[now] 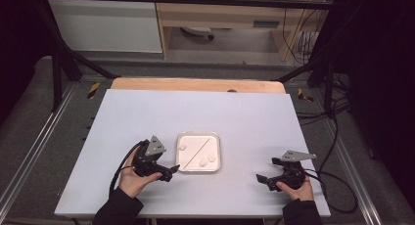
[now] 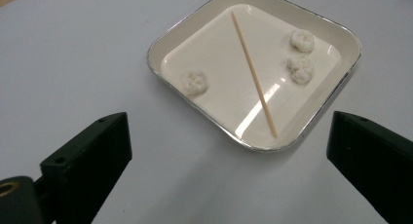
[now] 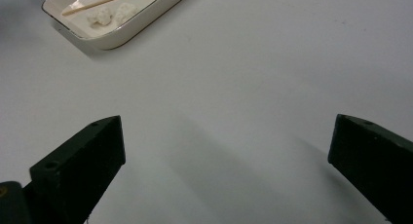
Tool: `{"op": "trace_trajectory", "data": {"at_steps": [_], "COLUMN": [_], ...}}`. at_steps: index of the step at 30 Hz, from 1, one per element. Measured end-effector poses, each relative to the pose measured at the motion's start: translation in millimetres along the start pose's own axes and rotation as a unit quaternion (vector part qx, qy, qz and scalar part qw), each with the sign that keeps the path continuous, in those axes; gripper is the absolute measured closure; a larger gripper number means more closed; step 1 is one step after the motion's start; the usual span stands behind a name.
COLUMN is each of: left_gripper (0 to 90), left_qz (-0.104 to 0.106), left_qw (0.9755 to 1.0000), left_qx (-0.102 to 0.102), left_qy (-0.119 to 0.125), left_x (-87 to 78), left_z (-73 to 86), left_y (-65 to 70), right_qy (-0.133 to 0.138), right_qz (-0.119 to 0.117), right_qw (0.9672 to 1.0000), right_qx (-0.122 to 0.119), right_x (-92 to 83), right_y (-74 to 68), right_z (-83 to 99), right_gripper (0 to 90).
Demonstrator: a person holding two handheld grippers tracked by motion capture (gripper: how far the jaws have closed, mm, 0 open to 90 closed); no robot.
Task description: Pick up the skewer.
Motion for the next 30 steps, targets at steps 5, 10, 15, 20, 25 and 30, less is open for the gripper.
{"op": "trace_trajectory", "data": {"at_steps": [5, 10, 15, 20, 25, 30], "left_gripper": [4.0, 6.2, 9.4, 17.9, 26.7, 38.6], "left_qz": [0.004, 0.008, 0.011, 0.011, 0.008, 0.005], "left_qw": [1.0000, 0.9998, 0.9996, 0.9993, 0.9990, 0.9984], "left_qx": [-0.003, -0.001, -0.004, -0.001, -0.002, -0.003], "left_qy": [-0.006, -0.015, -0.024, -0.035, -0.044, -0.057], "left_x": [7.5, 15.4, 23.6, 32.4, 41.0, 49.2], "left_z": [-6.5, -12.6, -19.1, -24.7, -27.5, -28.6], "left_y": [6.3, 13.3, 19.7, 26.7, 31.7, 36.1], "right_qy": [-0.001, -0.001, -0.002, -0.002, -0.002, -0.003], "right_qz": [-0.001, -0.002, -0.002, -0.002, -0.002, -0.003], "right_qw": [1.0000, 1.0000, 1.0000, 1.0000, 1.0000, 1.0000], "right_qx": [-0.003, -0.001, -0.001, -0.002, -0.002, -0.003], "right_x": [0.4, 0.6, 0.7, 0.8, 0.9, 1.0], "right_y": [0.3, 0.1, 0.0, 0.2, 0.2, 0.2], "right_z": [0.1, 0.1, 0.2, 0.2, 0.2, 0.3], "right_gripper": [0.7, 0.7, 0.7, 0.7, 0.7, 0.7]}}
Point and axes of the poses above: each handheld gripper's, and its own axes: x roughly forward along the jaws, z roughly out of its underside, y roughly to its right, the point moved 2 cm from there along x, roughly forward along the jaws, and after that the axes turned 13 degrees about -z, right-handed, at the moved point
